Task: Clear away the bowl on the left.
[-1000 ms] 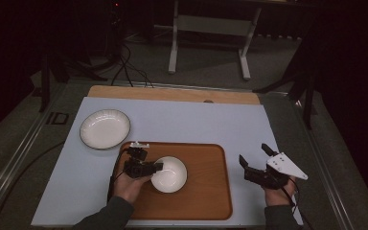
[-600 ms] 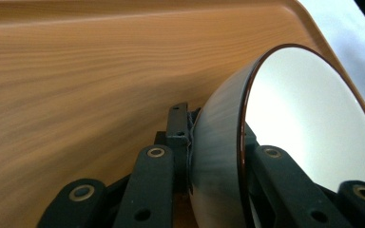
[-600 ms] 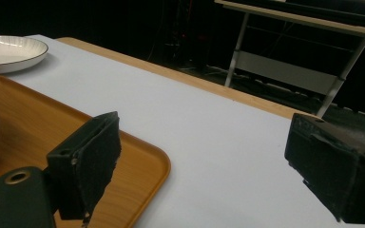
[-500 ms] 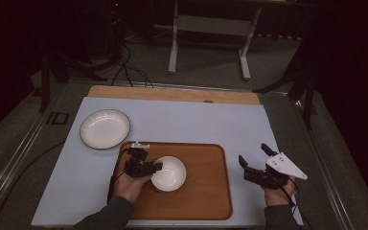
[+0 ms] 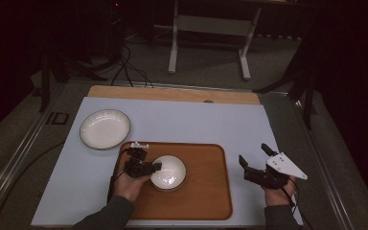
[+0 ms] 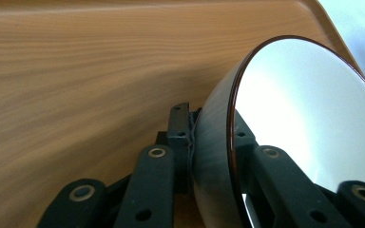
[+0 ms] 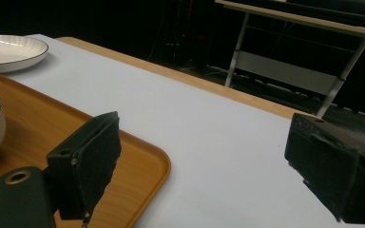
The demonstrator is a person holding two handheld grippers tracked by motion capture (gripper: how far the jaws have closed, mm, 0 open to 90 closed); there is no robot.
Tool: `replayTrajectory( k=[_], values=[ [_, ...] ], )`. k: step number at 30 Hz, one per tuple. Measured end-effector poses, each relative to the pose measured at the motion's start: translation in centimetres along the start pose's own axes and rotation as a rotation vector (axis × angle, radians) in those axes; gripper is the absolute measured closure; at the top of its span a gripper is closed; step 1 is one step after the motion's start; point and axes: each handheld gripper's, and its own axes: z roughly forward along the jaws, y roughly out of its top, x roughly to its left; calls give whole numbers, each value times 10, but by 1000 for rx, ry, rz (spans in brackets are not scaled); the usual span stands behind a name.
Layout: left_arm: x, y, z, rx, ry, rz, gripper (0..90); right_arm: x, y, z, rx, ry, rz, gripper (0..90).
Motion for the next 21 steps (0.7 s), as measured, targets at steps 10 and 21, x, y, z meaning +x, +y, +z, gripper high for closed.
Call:
replayTrajectory(
  k=[10,21],
  values=[
    [-8,3,-7,-27,24,72,638,-1,0,0,-4,-2,-1,112],
    [-4,11,-31,-117,25,85,561,-1,0,-1,-5,-5,2,112]
  ],
)
